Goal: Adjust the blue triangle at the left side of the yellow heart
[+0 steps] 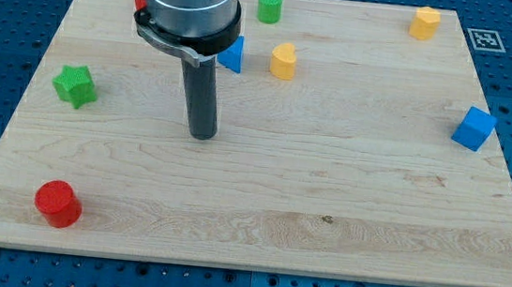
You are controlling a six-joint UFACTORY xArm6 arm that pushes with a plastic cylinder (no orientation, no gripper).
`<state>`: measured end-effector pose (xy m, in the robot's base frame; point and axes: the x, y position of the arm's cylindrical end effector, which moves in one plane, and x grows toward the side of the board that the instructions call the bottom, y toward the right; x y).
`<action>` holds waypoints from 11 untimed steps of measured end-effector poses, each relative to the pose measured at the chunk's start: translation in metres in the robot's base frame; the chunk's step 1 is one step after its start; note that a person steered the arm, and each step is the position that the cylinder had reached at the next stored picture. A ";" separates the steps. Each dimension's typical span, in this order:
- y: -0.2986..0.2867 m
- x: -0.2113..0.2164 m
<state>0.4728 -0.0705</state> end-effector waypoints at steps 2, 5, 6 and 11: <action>0.000 -0.004; -0.003 -0.062; -0.003 -0.063; -0.004 -0.101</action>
